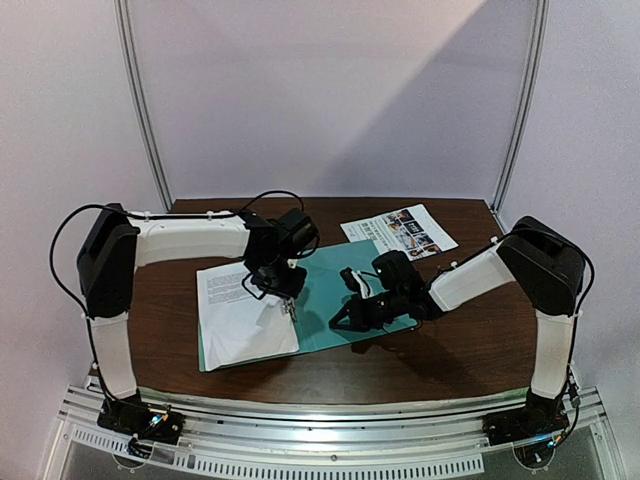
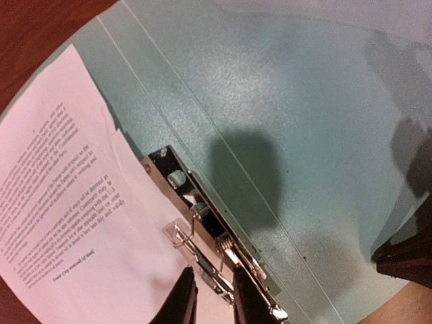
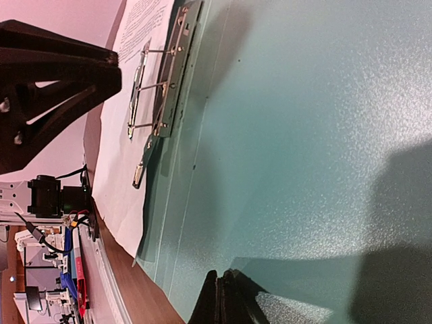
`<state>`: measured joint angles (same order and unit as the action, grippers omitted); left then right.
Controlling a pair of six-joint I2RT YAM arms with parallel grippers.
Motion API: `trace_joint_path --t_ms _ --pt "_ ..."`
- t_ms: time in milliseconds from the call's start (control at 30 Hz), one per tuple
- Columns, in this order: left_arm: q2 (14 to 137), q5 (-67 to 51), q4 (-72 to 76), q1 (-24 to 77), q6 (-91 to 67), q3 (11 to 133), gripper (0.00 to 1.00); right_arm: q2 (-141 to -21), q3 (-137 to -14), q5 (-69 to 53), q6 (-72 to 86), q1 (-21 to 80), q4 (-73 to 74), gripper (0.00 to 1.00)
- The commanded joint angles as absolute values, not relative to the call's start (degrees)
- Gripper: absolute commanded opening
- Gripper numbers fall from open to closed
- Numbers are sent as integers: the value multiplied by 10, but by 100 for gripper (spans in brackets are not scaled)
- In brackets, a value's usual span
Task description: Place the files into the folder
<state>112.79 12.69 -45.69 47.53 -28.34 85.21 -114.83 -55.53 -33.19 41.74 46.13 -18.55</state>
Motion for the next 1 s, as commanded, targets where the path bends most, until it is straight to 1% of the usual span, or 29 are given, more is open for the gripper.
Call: trace_joint_path --t_ms 0,100,167,233,300,567,967 --pt "1099 140 -479 478 -300 855 25 -1164 -538 -321 417 465 -142 0" --pt "1098 147 -469 478 -309 843 39 -1164 -538 -322 419 466 -143 0" --pt "1095 148 -458 477 -316 837 42 -1164 -538 -323 419 466 -143 0" --pt "1097 143 -449 474 -322 833 42 -1164 -538 -322 418 465 -144 0" --pt "1109 136 -447 469 -328 834 39 -1164 -538 -323 420 466 -144 0" --pt "1133 125 -437 464 -343 831 33 -1164 -537 -324 420 465 -145 0" --pt "1143 126 -434 457 -360 818 31 -1164 -537 -325 421 466 -146 0"
